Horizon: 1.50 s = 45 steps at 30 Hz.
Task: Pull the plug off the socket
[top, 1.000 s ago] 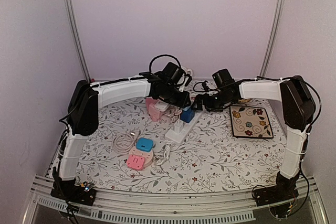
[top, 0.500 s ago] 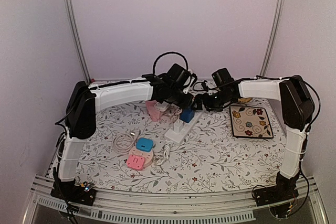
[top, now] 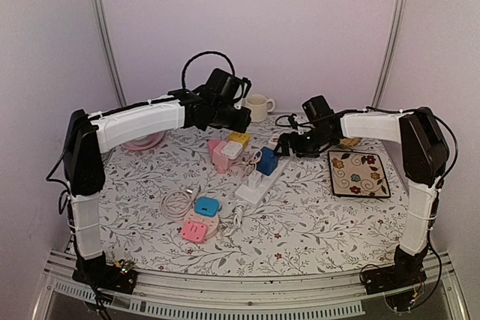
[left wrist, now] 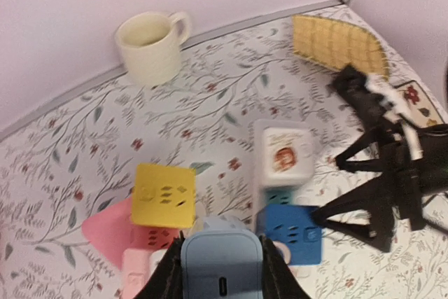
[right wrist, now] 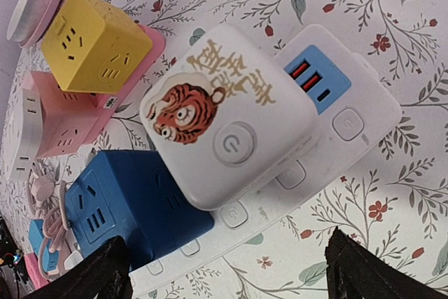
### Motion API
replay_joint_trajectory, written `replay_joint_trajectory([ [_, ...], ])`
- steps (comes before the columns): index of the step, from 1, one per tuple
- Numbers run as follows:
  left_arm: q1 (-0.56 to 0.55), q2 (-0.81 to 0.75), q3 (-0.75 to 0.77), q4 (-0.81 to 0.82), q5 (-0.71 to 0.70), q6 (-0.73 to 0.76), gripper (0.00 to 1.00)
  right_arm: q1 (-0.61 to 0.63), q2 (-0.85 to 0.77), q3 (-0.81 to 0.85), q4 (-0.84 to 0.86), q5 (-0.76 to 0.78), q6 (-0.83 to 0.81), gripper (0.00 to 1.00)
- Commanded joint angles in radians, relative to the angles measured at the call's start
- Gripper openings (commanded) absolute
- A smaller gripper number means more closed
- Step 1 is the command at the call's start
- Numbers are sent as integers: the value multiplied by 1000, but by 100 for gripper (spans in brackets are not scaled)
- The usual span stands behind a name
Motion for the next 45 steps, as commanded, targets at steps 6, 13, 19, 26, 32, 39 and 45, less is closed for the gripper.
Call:
replay_joint_trajectory([
  [6, 284, -299, -445, 100, 30, -351, 0, -9, -5, 86, -89, 109, -38, 99],
  [13, 377, -296, -598, 145, 156, -411, 2, -10, -18, 140, -90, 111, -45, 99],
  [19, 398, -220, -606, 137, 210, -421, 5, -10, -17, 169, -96, 107, -50, 99],
  [26, 412, -140, -624, 137, 259, -429, 13, -11, -3, 197, -107, 93, -51, 99],
  [32, 421, -133, -668, 148, 267, -429, 24, -11, -1, 201, -113, 93, -52, 99],
  [39, 428, -152, -693, 123, 222, -424, 57, -11, -1, 198, -118, 93, -54, 99],
  [45, 428, -191, -682, 87, 164, -405, 70, -10, 2, 207, -121, 93, -54, 99],
])
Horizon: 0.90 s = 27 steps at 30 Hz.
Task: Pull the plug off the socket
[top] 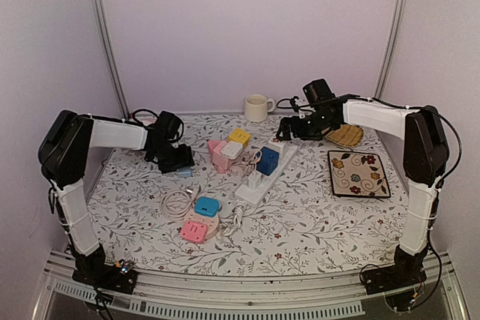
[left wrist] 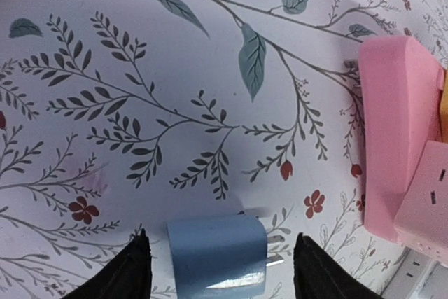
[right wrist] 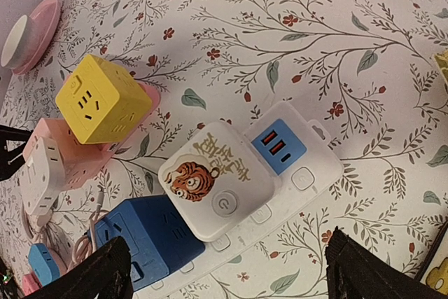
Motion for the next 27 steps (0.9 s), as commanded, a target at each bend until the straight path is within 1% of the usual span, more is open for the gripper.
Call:
replay_joint_trajectory([
  [1, 11, -57, 11, -33, -58, 22, 72, -4, 2, 31, -5, -4, -7, 99],
  [7, -4, -85, 93, -85, -107, 71, 73, -3, 4, 41, -11, 1, -13, 99],
  [13, -105, -55, 257, -156, -184, 161, 73, -4, 4, 39, -18, 4, -23, 99],
  [20, -252, 42, 495, -240, -238, 246, 73, -2, 31, 52, -22, -4, -31, 99],
  [23, -306, 128, 607, -284, -250, 275, 73, -3, 52, 67, -23, -14, -37, 99],
  [27, -366, 208, 742, -320, -226, 314, 73, -3, 78, 85, -24, -13, -43, 99],
])
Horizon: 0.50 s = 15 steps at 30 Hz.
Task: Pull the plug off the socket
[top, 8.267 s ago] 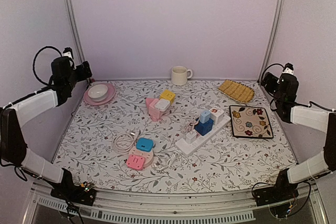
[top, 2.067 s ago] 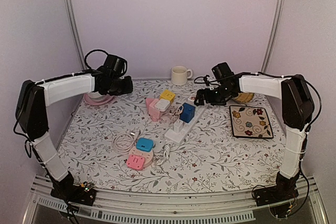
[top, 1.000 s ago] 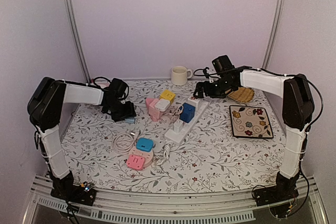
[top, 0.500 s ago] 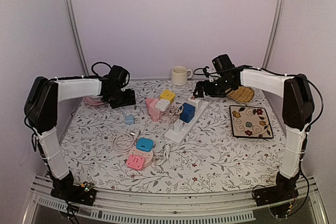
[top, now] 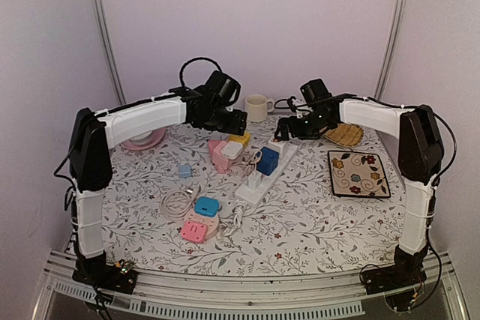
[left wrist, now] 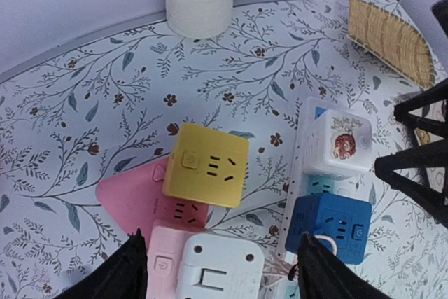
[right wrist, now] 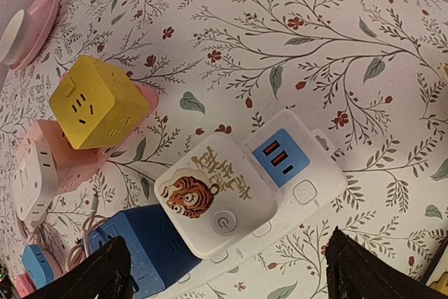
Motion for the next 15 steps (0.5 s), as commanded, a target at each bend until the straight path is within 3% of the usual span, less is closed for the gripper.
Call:
replay_joint_trajectory([
  [1, -61, 96, 131, -89, 13, 74, 73, -3, 46, 50, -11, -4, -19, 99],
  [9, -139, 277, 359, -157, 104, 130, 73, -3, 141, 163, -45, -4, -58, 99],
  [15, -167, 359, 439, -190, 134, 148, 73, -5, 142, 175, -54, 38, -64, 99],
])
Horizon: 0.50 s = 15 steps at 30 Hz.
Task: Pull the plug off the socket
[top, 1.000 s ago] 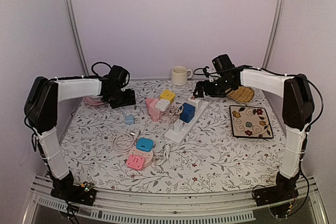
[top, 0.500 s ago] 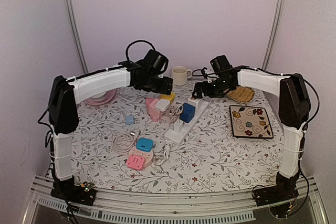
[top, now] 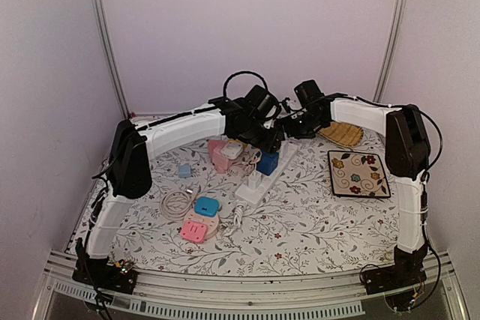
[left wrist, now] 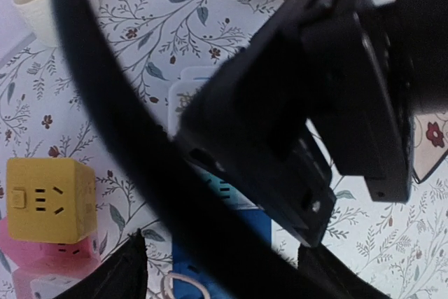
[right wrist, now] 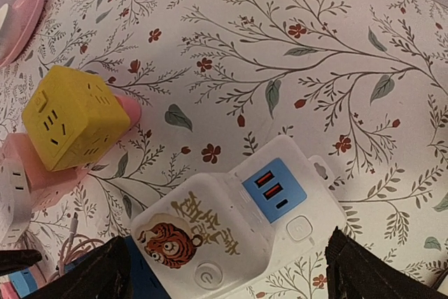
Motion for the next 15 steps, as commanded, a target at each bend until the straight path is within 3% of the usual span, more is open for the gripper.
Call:
replay_joint_trajectory([
  [1, -18, 46, 41, -48, 48, 29, 73, -8, 6, 32, -21, 51, -15, 99],
  [15, -14, 94, 30, -51, 51, 30, 71, -82, -44, -48, -11, 25, 52, 99],
])
